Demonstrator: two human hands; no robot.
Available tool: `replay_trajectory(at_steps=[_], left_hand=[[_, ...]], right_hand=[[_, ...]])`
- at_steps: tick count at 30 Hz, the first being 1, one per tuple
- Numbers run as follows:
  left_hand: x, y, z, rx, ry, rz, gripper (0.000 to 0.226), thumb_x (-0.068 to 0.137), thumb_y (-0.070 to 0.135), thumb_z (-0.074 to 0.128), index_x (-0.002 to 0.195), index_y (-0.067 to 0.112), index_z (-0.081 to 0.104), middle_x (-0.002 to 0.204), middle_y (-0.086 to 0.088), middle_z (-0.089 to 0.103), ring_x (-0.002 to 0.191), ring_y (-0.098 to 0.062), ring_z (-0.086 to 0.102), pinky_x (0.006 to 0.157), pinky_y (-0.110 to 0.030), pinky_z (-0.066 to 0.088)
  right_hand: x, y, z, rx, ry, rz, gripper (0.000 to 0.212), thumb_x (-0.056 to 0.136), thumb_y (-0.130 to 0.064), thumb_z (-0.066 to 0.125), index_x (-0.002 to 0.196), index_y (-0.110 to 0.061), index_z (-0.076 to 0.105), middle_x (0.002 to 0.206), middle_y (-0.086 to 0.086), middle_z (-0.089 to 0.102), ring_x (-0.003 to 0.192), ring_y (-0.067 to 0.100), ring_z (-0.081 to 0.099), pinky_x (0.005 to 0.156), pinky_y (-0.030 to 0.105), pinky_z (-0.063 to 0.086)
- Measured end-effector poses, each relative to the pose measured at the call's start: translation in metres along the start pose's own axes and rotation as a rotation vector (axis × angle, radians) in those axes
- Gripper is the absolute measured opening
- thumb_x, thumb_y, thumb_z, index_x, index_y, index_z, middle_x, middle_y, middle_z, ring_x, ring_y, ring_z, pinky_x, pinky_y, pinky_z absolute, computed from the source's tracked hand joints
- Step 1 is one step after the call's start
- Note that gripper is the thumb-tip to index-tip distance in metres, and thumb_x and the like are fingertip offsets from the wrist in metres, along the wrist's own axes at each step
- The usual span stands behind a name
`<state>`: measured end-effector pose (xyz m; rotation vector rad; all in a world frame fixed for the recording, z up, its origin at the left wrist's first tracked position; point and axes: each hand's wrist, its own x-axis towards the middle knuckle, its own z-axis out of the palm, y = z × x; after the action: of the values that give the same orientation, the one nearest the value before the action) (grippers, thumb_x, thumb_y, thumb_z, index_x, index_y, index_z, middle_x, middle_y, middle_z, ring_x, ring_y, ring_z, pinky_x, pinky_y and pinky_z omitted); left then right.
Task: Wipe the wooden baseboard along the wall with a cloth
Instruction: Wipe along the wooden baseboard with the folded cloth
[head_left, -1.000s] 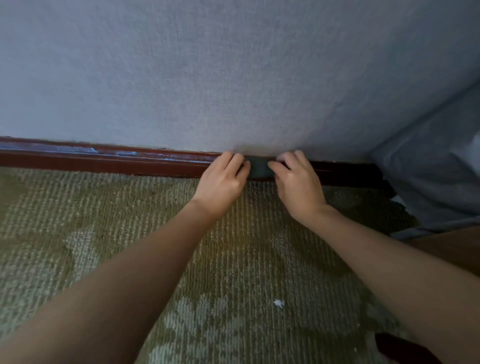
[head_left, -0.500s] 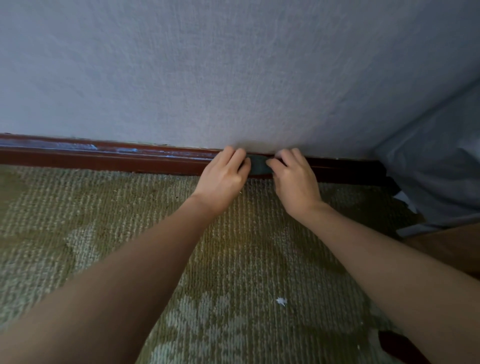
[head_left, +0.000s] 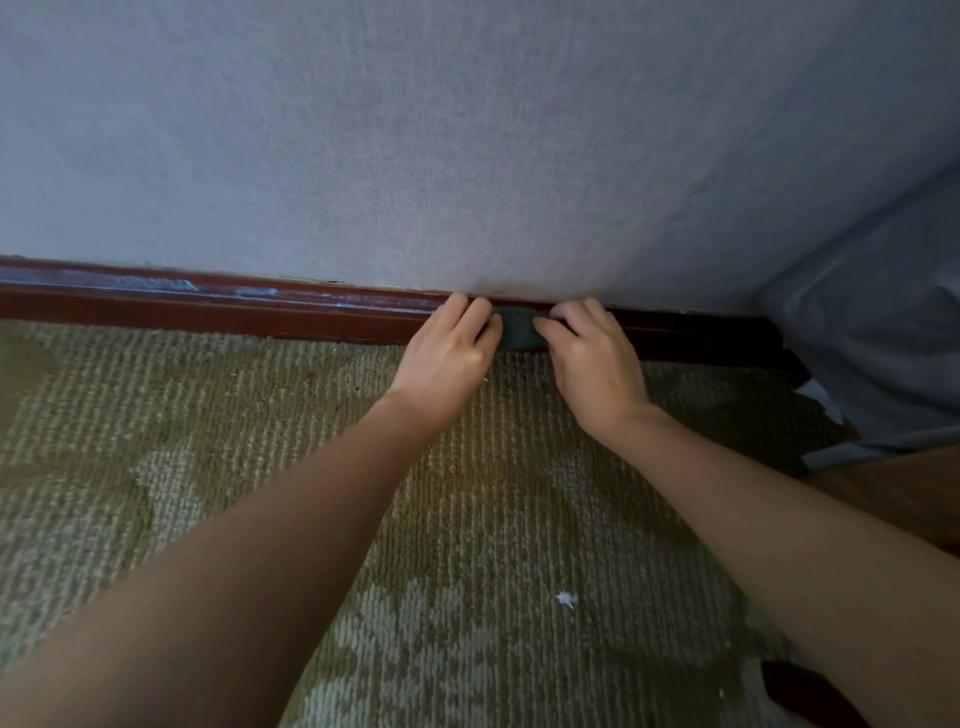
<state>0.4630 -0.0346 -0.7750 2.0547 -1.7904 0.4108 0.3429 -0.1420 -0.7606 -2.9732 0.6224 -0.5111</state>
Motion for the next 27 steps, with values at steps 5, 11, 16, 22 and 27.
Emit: replay_trajectory(at_steps=[5,11,16,22,27], left_hand=[[0.0,-0.001,0.0,0.006,-0.016,0.01,0.034,0.075,-0.002,0.037,0.083,-0.009,0.069,0.075,-0.018,0.062,0.067,-0.03,0.061,0.059,-0.031,0.051],[0.006,0.004,0.005,0.099,-0.01,0.102,0.028,0.077,-0.002,0.04,0.079,-0.004,0.068,0.075,-0.016,0.062,0.067,-0.028,0.06,0.058,-0.031,0.049],[0.011,0.01,0.011,0.113,0.009,0.06,0.029,0.079,-0.002,0.037,0.078,-0.001,0.066,0.074,-0.014,0.06,0.066,-0.026,0.059,0.059,-0.031,0.048],[0.007,-0.003,0.009,0.107,0.043,0.121,0.024,0.077,-0.002,0.043,0.076,0.0,0.067,0.074,-0.013,0.063,0.066,-0.027,0.06,0.058,-0.031,0.049],[-0.008,-0.017,0.011,0.139,0.11,0.108,0.021,0.082,0.0,0.047,0.084,-0.002,0.068,0.08,-0.017,0.064,0.069,-0.029,0.061,0.061,-0.033,0.048]], right_hand=[[0.002,-0.001,-0.001,-0.01,-0.035,-0.004,0.029,0.058,0.019,0.073,0.084,0.007,0.07,0.076,0.02,0.062,0.069,0.035,0.059,0.056,0.035,0.048],[0.0,0.006,-0.008,-0.068,-0.065,-0.03,0.023,0.063,0.017,0.069,0.084,0.009,0.068,0.076,0.023,0.06,0.07,0.037,0.059,0.056,0.039,0.049],[0.005,-0.007,-0.006,-0.07,-0.102,0.09,0.019,0.069,0.016,0.065,0.087,0.01,0.067,0.081,0.025,0.06,0.078,0.039,0.058,0.061,0.041,0.047],[0.007,-0.015,0.0,-0.133,-0.111,0.159,0.02,0.083,0.005,0.057,0.101,0.003,0.065,0.097,0.02,0.059,0.095,0.037,0.052,0.079,0.044,0.038],[0.011,-0.027,0.004,-0.076,0.015,0.108,0.023,0.063,0.011,0.071,0.085,0.004,0.07,0.08,0.019,0.062,0.079,0.034,0.06,0.069,0.041,0.044]])
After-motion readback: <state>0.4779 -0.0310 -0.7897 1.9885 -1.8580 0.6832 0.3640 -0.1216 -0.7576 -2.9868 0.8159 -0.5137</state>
